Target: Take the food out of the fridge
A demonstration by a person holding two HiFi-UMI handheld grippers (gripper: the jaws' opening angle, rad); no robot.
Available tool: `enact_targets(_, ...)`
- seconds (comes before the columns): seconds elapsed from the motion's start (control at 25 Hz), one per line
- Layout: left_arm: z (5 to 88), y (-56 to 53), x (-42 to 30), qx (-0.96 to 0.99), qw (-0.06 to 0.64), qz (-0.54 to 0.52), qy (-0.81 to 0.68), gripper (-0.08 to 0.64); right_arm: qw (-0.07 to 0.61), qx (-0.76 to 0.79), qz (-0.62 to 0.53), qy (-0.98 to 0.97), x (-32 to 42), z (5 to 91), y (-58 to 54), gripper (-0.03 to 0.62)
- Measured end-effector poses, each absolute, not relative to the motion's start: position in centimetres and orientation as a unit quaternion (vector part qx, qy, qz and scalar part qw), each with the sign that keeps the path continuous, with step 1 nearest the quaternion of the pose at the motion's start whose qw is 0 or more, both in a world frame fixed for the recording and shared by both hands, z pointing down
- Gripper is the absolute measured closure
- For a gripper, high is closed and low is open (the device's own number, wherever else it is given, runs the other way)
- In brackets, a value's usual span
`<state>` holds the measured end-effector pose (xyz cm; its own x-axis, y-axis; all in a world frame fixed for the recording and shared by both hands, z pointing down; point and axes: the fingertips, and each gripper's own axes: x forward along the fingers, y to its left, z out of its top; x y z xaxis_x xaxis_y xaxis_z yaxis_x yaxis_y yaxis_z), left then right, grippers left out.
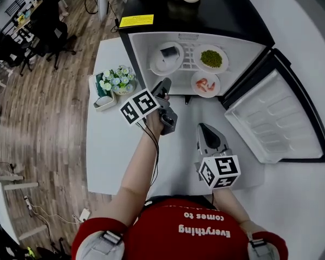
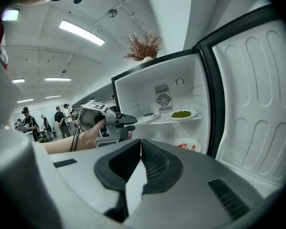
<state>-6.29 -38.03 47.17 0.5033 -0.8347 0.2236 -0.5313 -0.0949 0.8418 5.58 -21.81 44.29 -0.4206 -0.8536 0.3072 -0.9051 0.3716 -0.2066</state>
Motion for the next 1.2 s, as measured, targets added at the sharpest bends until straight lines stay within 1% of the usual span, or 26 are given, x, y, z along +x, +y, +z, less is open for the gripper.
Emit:
enact_targets(0.08,47.8,-38.8,-6.6,0.707,0.502,-0.175,-0.466,0.428,0.073,0.537,0.167,-0.824,5.7,44.1,-23.4,0.578)
enact_targets(0.28,49.0,-40.9,-7.2,0.672,0.545,-0.200,-0.459,0.426,0.068,0.541,0.162,-0.822,5.4,43.9,-25.5,0.578)
enact_targets(0.36,49.2,-41.7,-7.4,0.665,0.548,-0.198,-0.467,0.428,0.071,0.539,0.166,-0.823,5.1,44.2,-25.6,0.578)
enact_targets(0.48,49.0,-42.6,-7.8,0.661,0.535,-0.197,-0.488,0.471,0.077,0.535,0.173,-0.824,4.8,44.8,-25.3,0.578)
enact_targets(0.52,48.9,-42.8,-7.8,0.659,0.534,-0.199,-0.491,0.476,0.080,0.534,0.176,-0.823,4.7,45.1,-25.2,0.578)
enact_targets(0.68,49.1,-43.1,-8.0,0.639,0.558,-0.222,-0.480,0.494,0.087,0.536,0.188,-0.819,5.0,46.0,-24.5,0.578)
enact_targets(0.8,48.8,-43.2,-8.5,0.630,0.561,-0.229,-0.485,0.535,0.092,0.537,0.192,-0.816,5.2,46.4,-24.0,0.578)
enact_targets(0.88,48.5,-42.9,-8.4,0.637,0.555,-0.220,-0.488,0.537,0.093,0.537,0.194,-0.816,5.3,46.4,-23.7,0.578)
enact_targets(1.2,48.7,-40.1,-7.9,0.636,0.574,-0.221,-0.466,0.537,0.094,0.537,0.184,-0.818,5.4,45.6,-22.6,0.578)
